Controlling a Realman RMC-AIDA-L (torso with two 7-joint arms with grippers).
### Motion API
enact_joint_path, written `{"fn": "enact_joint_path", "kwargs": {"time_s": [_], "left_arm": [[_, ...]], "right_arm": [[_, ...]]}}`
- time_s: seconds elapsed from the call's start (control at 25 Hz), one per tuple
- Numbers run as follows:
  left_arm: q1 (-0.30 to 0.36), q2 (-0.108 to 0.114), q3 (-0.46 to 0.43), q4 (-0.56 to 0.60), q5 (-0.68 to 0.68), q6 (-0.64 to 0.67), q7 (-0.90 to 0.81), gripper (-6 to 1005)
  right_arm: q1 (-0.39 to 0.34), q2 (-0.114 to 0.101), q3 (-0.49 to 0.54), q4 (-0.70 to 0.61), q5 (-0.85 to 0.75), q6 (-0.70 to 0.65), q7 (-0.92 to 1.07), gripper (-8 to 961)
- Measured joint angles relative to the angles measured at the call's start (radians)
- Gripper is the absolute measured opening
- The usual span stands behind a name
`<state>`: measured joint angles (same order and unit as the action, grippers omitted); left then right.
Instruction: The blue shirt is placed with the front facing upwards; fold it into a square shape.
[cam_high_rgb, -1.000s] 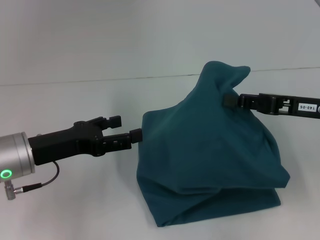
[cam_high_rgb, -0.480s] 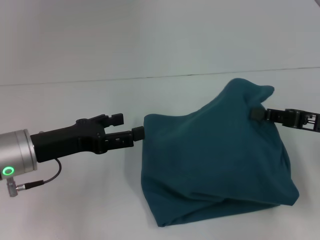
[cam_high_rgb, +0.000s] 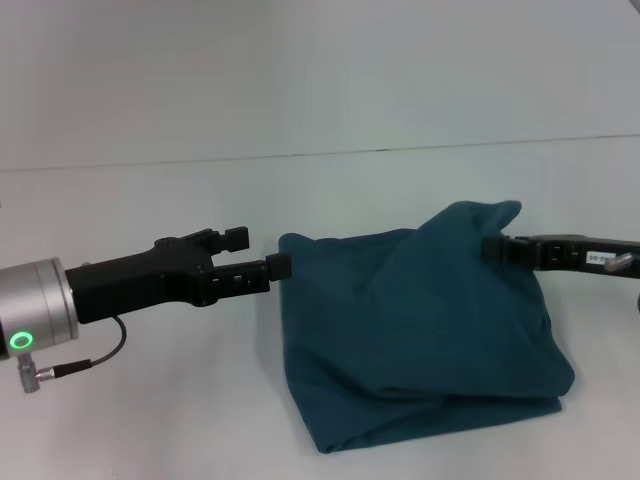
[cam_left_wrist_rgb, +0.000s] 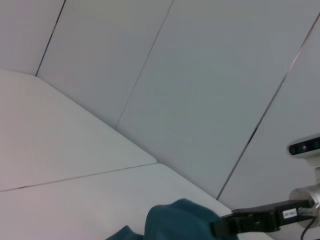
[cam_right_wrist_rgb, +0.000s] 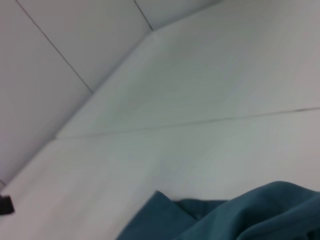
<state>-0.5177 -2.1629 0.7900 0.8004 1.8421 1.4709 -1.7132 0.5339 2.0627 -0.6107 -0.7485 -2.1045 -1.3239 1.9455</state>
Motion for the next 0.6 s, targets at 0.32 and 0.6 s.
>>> {"fn": "enact_joint_path", "kwargs": {"time_s": [0.32, 0.6], "left_arm": [[-0.001, 0.0, 0.0, -0.002, 0.0, -0.002, -0.007, 963], [-0.003, 0.0, 0.0, -0.001, 0.0, -0.004, -0.008, 961]], "right_arm": [[0.005, -0.001, -0.001, 0.005, -0.023, 0.06, -0.005, 136], [0.008, 0.019, -0.022, 0.028, -0.015, 0.156, -0.029, 153]]}}
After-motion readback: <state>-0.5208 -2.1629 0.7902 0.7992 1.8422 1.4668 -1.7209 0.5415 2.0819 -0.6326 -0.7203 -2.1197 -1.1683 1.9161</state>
